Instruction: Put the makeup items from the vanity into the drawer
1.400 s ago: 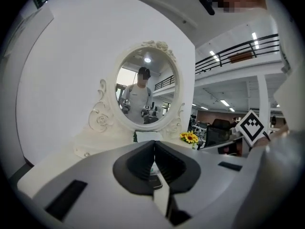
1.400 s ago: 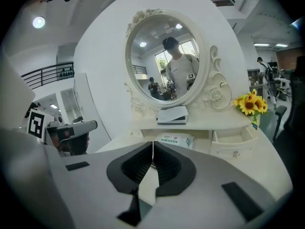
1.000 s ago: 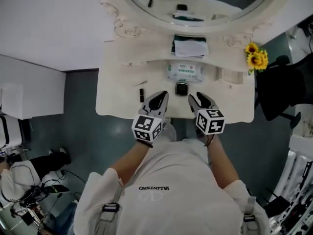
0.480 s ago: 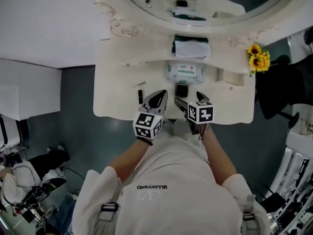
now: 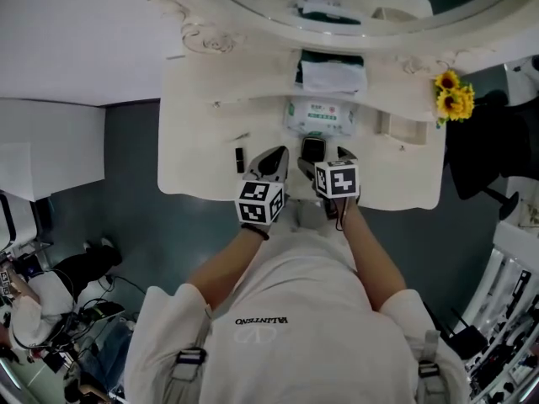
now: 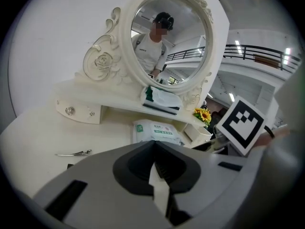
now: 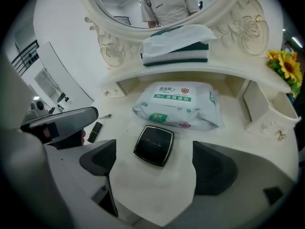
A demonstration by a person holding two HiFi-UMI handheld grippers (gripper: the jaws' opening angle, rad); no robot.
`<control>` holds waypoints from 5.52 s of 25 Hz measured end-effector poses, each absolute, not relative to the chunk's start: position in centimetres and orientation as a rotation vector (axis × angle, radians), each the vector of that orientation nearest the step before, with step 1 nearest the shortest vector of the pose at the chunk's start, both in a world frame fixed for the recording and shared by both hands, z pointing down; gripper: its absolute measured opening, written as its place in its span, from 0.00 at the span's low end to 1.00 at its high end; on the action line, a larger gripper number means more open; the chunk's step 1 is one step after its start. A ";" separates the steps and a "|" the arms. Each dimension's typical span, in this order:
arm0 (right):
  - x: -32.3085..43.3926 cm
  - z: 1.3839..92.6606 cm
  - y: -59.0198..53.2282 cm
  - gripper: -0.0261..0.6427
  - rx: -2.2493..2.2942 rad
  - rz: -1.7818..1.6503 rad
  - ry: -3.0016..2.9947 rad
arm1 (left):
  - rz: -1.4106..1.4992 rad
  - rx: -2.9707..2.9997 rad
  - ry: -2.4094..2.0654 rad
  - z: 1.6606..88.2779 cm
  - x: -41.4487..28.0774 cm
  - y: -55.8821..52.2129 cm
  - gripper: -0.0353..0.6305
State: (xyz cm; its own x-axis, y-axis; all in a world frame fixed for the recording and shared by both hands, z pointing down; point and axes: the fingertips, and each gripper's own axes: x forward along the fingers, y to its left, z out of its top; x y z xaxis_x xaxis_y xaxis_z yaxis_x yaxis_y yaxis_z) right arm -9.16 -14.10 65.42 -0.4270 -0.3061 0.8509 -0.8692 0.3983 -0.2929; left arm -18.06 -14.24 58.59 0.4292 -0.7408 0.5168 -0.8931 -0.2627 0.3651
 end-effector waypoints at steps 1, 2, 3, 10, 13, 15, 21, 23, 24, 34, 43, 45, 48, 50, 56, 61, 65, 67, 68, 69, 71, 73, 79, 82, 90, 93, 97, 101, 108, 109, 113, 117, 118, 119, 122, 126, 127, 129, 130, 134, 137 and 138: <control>-9.2 65.5 -14.3 0.80 1.010 0.984 -1.921 | 0.321 2.063 -1.375 58.7 -18.1 -14.4 0.06; -9.3 65.7 -14.5 0.80 1.015 0.983 -1.913 | 0.319 2.059 -1.376 58.9 -18.1 -14.6 0.06; -9.4 65.9 -14.7 0.79 1.018 0.987 -1.907 | 0.317 2.057 -1.376 59.0 -18.1 -14.8 0.06; -10.4 66.7 -14.5 0.78 1.004 1.013 -1.875 | 0.375 2.035 -1.346 60.5 -17.9 -15.2 0.06; -10.5 66.9 -14.7 0.78 1.000 1.015 -1.866 | 0.416 2.008 -1.336 61.5 -17.9 -15.2 0.06; -10.4 67.2 -14.7 0.78 1.002 1.029 -1.852 | 0.429 1.998 -1.329 61.9 -17.8 -15.3 0.06; -10.2 67.9 -14.8 0.78 1.002 1.048 -1.817 | 0.433 1.981 -1.331 62.2 -17.8 -15.8 0.06; -10.1 68.2 -14.9 0.77 1.002 1.050 -1.803 | 0.426 1.977 -1.337 62.1 -17.9 -16.1 0.06; -10.1 68.3 -14.9 0.77 1.002 1.048 -1.795 | 0.421 1.978 -1.338 62.1 -17.9 -16.2 0.06; -10.3 69.1 -15.1 0.75 1.009 1.000 -1.714 | 0.415 1.973 -1.342 62.0 -18.4 -17.0 0.06; -9.9 70.0 -14.6 0.70 1.019 0.954 -1.603 | 0.418 1.973 -1.339 62.1 -18.8 -17.5 0.06; -9.7 70.0 -14.4 0.69 1.017 0.953 -1.585 | 0.420 1.972 -1.338 62.1 -18.9 -17.5 0.06; -10.0 69.9 -14.7 0.66 1.022 0.945 -1.606 | 0.418 1.974 -1.338 62.0 -18.9 -17.5 0.06; -9.6 69.7 -14.8 0.56 1.039 0.942 -1.605 | 0.417 1.975 -1.338 62.1 -19.0 -17.4 0.06; -8.9 69.5 -14.4 0.53 1.033 0.941 -1.592 | 0.428 1.972 -1.338 62.3 -19.5 -16.9 0.06; -8.2 69.1 -14.0 0.53 1.052 0.960 -1.608 | 0.430 1.982 -1.333 62.1 -19.3 -16.8 0.06; -7.5 68.3 -14.6 0.53 1.092 0.948 -1.648 | 0.435 2.003 -1.312 62.1 -18.3 -16.9 0.06; -7.3 68.0 -14.5 0.53 1.101 0.952 -1.663 | 0.447 2.013 -1.299 62.1 -17.7 -16.8 0.06; -7.1 67.9 -14.3 0.53 1.106 0.962 -1.667 | 0.450 2.016 -1.293 62.0 -17.3 -16.8 0.06; -6.8 67.8 -14.1 0.53 1.110 0.974 -1.670 | 0.452 2.019 -1.287 62.0 -16.9 -16.7 0.06; -6.2 67.5 -13.9 0.53 1.120 0.981 -1.675 | 0.455 2.025 -1.275 61.8 -16.0 -16.7 0.06; -5.5 67.0 -14.3 0.53 1.138 0.967 -1.696 | 0.460 2.038 -1.265 61.5 -15.0 -16.7 0.06; -3.3 64.9 -15.3 0.53 1.216 0.936 -1.759 | 0.452 2.071 -1.225 60.6 -12.1 -16.9 0.06; -1.6 64.2 -15.2 0.53 1.245 0.945 -1.765 | 0.453 2.100 -1.202 60.2 -10.1 -17.0 0.06; 3.2 61.8 -16.0 0.53 1.321 0.930 -1.792 | 0.455 2.181 -1.125 58.4 -3.9 -17.7 0.06; 4.9 61.2 -16.1 0.53 1.346 0.938 -1.793 | 0.457 2.209 -1.095 57.9 -1.6 -17.9 0.06; 7.4 60.4 -16.6 0.53 1.396 0.944 -1.795 | 0.465 2.255 -1.057 57.3 1.2 -18.7 0.06; 9.8 59.7 -17.1 0.53 1.428 0.952 -1.790 | 0.469 2.282 -1.033 56.7 3.8 -19.5 0.06; 13.2 58.6 -18.3 0.53 1.496 0.974 -1.800 | 0.486 2.329 -0.987 56.0 7.9 -20.6 0.06; 13.7 58.6 -18.5 0.53 1.501 0.979 -1.799 | 0.488 2.333 -0.983 55.9 8.5 -20.8 0.06; 15.7 58.5 -19.3 0.53 1.524 0.985 -1.792 | 0.497 2.344 -0.968 55.7 10.4 -21.2 0.06; 16.9 58.2 -20.3 0.53 1.535 0.975 -1.798 | 0.512 2.350 -0.964 55.8 11.7 -21.6 0.06; 17.0 58.2 -20.5 0.53 1.533 0.981 -1.802 | 0.514 2.349 -0.966 55.9 11.9 -21.7 0.06; 17.1 58.1 -20.7 0.53 1.530 0.985 -1.805 | 0.516 2.347 -0.970 55.9 12.0 -21.8 0.06; 17.4 58.3 -21.4 0.53 1.520 0.985 -1.810 | 0.520 2.340 -0.980 56.1 12.2 -22.2 0.06; 17.4 59.0 -22.0 0.53 1.490 0.998 -1.811 | 0.522 2.332 -0.997 56.3 12.2 -22.7 0.06; 17.4 59.1 -22.1 0.53 1.481 1.000 -1.810 | 0.522 2.328 -1.003 56.4 12.2 -22.9 0.06; 17.5 59.3 -22.5 0.53 1.469 1.000 -1.810 | 0.522 2.321 -1.017 56.4 12.0 -23.1 0.06; 17.6 59.3 -22.7 0.53 1.465 0.997 -1.810 | 0.523 2.318 -1.023 56.4 11.9 -23.2 0.06; 17.5 59.2 -23.6 0.53 1.436 0.981 -1.818 | 0.516 2.303 -1.050 56.6 11.5 -23.6 0.06; 17.6 59.6 -24.0 0.53 1.423 0.988 -1.814 | 0.505 2.298 -1.061 56.6 11.4 -23.8 0.06; 17.6 59.8 -24.0 0.53 1.418 0.990 -1.811 | 0.503 2.297 -1.062 56.6 11.4 -23.7 0.06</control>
State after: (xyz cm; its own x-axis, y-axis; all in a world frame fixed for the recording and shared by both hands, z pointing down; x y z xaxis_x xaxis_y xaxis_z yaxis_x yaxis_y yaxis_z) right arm 17.57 -24.03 59.76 -0.2253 -0.5029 0.8345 -0.9739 0.1396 -0.1788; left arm 11.40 -23.74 56.57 0.6169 -0.5729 0.5396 -0.7805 -0.5333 0.3262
